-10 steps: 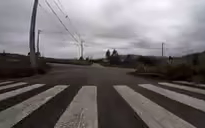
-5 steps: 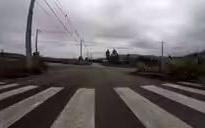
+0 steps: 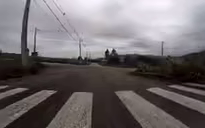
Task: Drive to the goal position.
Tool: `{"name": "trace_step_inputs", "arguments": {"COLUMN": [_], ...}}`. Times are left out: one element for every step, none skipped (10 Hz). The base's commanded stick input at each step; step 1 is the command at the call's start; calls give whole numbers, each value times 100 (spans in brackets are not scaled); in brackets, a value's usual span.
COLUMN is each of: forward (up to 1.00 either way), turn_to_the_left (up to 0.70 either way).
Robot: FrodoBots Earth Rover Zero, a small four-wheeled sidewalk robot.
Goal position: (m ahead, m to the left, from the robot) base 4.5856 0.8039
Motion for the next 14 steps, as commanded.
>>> {"name": "trace_step_inputs", "arguments": {"forward": [70, 70, 70, 70, 70, 70, 70, 70, 70, 70, 70, 70, 70, 70], "turn_to_the_left": [0, 0, 0, 0, 0, 0, 0, 0, 0, 0, 0, 0, 0, 0]}}
